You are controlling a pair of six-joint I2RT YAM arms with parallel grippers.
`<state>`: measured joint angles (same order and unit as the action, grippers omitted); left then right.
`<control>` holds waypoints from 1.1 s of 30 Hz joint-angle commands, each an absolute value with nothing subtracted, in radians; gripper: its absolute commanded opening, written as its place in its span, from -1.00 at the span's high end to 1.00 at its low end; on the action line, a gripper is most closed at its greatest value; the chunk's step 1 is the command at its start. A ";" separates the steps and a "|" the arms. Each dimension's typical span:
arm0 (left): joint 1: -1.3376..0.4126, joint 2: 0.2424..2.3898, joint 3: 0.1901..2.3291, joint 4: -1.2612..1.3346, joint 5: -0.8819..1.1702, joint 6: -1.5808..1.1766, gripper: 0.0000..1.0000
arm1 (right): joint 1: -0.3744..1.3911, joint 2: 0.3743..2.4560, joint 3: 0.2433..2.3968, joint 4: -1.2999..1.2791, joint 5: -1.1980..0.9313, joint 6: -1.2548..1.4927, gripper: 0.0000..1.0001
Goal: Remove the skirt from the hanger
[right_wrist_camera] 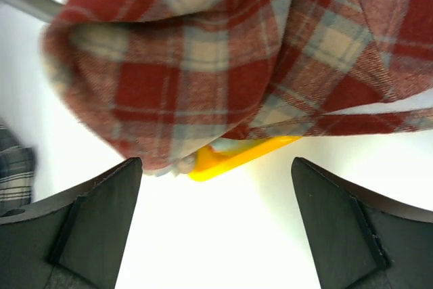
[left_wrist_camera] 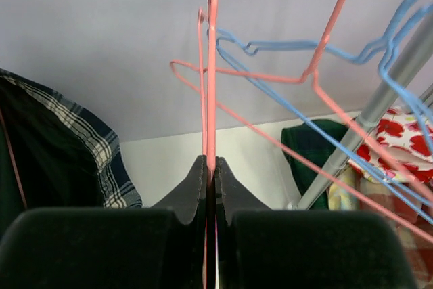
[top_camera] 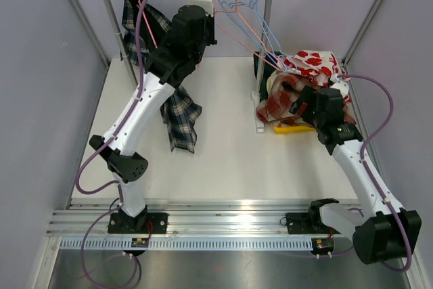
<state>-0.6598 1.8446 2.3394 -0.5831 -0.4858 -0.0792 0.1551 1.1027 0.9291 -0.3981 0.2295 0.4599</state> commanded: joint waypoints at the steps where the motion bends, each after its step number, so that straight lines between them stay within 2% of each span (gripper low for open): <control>1: -0.650 1.833 2.340 -0.545 -0.468 -0.109 1.00 | 0.164 1.039 0.920 -0.354 0.150 0.493 -0.99; 4: -0.650 1.780 2.234 -0.526 -0.457 -0.149 0.92 | 0.163 1.016 0.928 -0.383 0.164 0.471 -0.99; 9: -0.652 1.710 2.126 -0.526 -0.451 -0.173 0.68 | 0.163 0.974 0.919 -0.394 0.143 0.488 -0.99; 10: -0.652 1.703 2.122 -0.537 -0.449 -0.175 0.51 | 0.164 0.971 0.913 -0.396 0.140 0.494 -0.99; 13: -0.655 1.668 2.131 -0.575 -0.439 -0.176 0.17 | 0.164 0.954 0.899 -0.410 0.132 0.505 -0.99; 14: -0.657 1.654 2.141 -0.586 -0.436 -0.172 -0.09 | 0.163 0.942 0.897 -0.414 0.132 0.506 -0.99; 17: -0.657 1.589 2.151 -0.618 -0.455 -0.152 -0.38 | 0.164 0.907 0.891 -0.446 0.136 0.508 -0.99; 19: -0.655 1.530 2.140 -0.624 -0.486 -0.129 -0.49 | 0.164 0.882 0.890 -0.460 0.140 0.508 -0.99; 22: -0.637 1.476 2.109 -0.630 -0.550 -0.071 -0.57 | 0.164 0.842 0.884 -0.483 0.141 0.502 -0.99; 27: -0.545 1.445 2.074 -0.664 -0.561 -0.069 -0.60 | 0.163 0.807 0.865 -0.514 0.137 0.509 -0.99; 33: -0.414 1.474 2.011 -0.646 -0.480 -0.107 -0.60 | 0.163 0.767 0.848 -0.534 0.146 0.499 -0.99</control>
